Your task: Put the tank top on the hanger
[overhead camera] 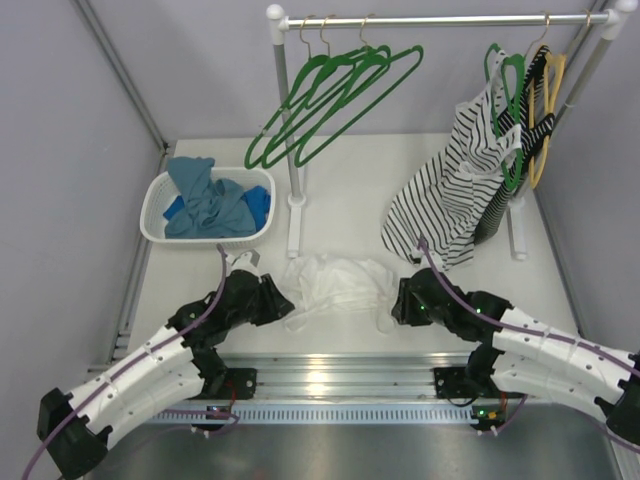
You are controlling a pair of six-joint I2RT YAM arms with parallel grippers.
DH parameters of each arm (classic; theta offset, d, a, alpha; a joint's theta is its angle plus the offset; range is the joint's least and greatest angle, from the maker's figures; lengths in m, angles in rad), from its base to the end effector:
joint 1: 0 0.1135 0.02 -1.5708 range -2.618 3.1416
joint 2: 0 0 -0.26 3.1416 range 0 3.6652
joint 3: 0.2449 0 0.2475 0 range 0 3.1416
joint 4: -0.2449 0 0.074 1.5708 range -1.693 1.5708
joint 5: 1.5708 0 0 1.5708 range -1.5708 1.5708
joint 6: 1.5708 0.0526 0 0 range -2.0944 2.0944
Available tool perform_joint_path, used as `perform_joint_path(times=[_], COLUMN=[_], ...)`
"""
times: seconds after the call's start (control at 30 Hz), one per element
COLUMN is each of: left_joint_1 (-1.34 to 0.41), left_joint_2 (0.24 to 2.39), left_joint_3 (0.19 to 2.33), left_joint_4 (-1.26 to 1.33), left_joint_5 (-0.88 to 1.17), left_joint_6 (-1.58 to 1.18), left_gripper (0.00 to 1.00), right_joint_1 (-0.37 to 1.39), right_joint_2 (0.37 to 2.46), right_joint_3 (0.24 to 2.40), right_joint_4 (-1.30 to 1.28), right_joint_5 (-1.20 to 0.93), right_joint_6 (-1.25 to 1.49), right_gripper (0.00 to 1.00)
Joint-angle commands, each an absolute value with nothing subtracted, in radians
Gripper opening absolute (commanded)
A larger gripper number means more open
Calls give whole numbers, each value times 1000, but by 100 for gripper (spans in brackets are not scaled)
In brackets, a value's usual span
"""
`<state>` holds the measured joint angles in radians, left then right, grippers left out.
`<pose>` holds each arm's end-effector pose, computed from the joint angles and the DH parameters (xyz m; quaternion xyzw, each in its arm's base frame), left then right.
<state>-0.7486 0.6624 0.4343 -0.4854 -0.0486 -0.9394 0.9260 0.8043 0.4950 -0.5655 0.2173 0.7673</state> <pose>0.1176 -0.1057 0.1947 -0.0967 0.9042 -0.2958 0.2926 0.1095 0.1267 0.1887 -0.0372 0.9345 0.1864 0.3009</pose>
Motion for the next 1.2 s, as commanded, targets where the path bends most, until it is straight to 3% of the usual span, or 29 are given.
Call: perform_joint_path(times=[0.0,0.17,0.43,0.6,0.8,1.17], left_joint_1=[-753,-753,-753,-752,-752,-752], left_joint_2=[647,644,652,653,666,678], left_joint_3=[477,523,552,555,555,554], left_joint_4=[-518,-532,-531,-525,-489,-465], left_joint_5=[-75,-98,-91,-77,-63,-55], left_joint_6=[-922,-908,-899,-885,-871,-845], left_gripper=[40,40,40,40,40,40], right_joint_1=[917,917,774,700,676,684], right_joint_2=[821,929,1279,1460,1581,1675], right_joint_3=[641,897,1624,1899,2015,2065], right_joint_4=[-574,-612,-680,-608,-520,-425], right_joint_5=[258,320,373,385,443,514], right_joint_6=[741,655,523,526,552,557], right_gripper=[36,48,63,82,96,100])
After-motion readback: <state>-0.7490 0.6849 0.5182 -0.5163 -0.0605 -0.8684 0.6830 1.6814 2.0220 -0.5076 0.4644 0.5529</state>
